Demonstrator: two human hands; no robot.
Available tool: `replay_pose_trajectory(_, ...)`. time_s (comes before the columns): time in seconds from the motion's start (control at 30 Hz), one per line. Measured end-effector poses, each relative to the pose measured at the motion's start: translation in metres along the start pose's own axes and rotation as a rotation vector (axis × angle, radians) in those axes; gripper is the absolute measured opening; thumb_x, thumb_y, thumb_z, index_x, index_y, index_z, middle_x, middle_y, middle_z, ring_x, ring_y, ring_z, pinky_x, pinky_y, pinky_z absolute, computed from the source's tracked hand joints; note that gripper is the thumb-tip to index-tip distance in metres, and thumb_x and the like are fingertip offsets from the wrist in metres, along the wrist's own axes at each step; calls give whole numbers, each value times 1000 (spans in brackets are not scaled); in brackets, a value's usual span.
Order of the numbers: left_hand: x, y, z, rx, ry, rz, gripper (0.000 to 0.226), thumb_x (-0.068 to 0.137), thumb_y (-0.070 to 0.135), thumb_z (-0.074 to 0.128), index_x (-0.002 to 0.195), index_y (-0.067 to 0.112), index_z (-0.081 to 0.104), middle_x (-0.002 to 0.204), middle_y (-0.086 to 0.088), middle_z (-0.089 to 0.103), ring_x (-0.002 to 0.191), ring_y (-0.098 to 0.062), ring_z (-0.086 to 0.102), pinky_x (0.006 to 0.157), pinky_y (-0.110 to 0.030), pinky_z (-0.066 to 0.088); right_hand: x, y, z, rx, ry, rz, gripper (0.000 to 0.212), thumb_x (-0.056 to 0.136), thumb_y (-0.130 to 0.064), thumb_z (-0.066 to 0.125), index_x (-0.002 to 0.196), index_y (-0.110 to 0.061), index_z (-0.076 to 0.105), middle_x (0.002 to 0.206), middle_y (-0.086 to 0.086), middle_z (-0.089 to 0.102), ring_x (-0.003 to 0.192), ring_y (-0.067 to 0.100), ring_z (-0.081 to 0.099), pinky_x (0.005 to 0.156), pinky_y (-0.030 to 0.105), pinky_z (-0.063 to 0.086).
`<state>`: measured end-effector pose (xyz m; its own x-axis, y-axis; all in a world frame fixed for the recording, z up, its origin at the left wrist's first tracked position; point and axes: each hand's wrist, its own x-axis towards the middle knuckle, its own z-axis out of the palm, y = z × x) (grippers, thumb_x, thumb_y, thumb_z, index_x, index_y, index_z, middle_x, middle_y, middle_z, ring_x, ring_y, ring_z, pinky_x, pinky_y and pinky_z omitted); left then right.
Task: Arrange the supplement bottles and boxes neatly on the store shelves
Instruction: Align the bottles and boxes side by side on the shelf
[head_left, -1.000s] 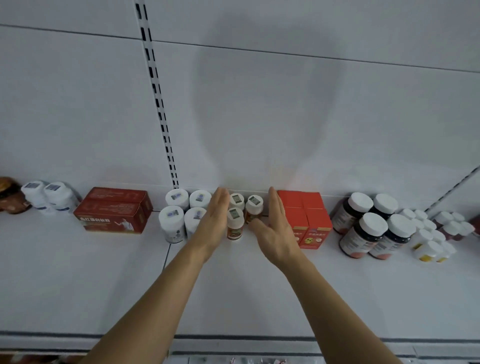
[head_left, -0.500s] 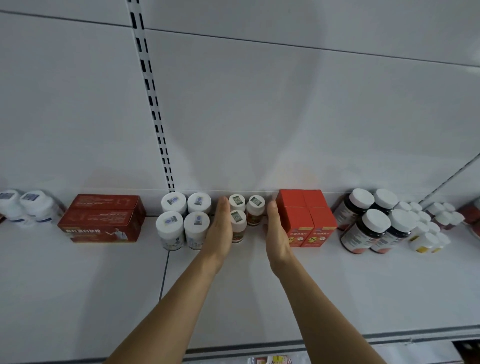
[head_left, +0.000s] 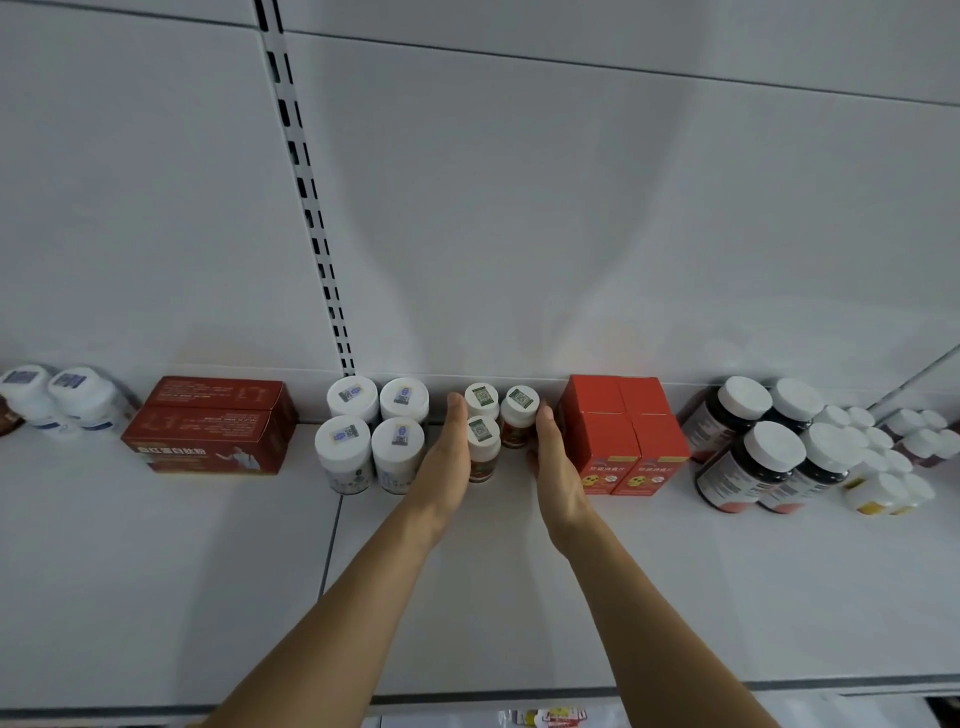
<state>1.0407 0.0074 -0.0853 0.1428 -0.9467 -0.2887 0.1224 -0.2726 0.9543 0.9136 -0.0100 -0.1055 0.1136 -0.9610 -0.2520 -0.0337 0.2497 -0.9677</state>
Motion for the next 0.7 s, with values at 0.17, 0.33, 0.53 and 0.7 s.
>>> replay_pose_trajectory(0.17, 4, -3, 0, 10, -17, -16, 50, 101, 63, 21, 103, 44, 68, 96, 36, 68, 101, 22, 52, 97, -18, 35, 4, 2, 1, -16, -12, 2, 96, 79, -87, 36, 158, -33, 25, 164, -14, 26, 150, 1, 19, 126, 41, 14)
replay_pose_trajectory(0.33, 6, -5, -1, 15, -16, -17, 54, 100, 65, 22, 117, 39, 66, 103, 30, 67, 103, 18, 53, 90, -16, 37, 5, 2, -1, -29, -10, 16, 99, 77, -89, 36, 158, -34, 25, 164, -14, 26, 150, 2, 19, 126, 41, 14)
replay_pose_trajectory(0.53, 7, -4, -2, 28, -40, -45, 63, 99, 68, 20, 128, 34, 65, 115, 19, 69, 110, 9, 57, 87, -15, 40, 6, 0, 0, -49, -23, 23, 97, 78, -89, 36, 158, -35, 24, 164, -15, 26, 150, 2, 18, 126, 42, 14)
replay_pose_trajectory(0.7, 5, -1, 0, 13, -67, -38, 59, 101, 63, 19, 122, 33, 67, 102, 27, 69, 91, 23, 57, 80, -8, 38, 8, -2, 0, -59, -42, 38, 102, 74, -93, 36, 158, -37, 23, 164, -16, 25, 150, 1, 17, 126, 42, 13)
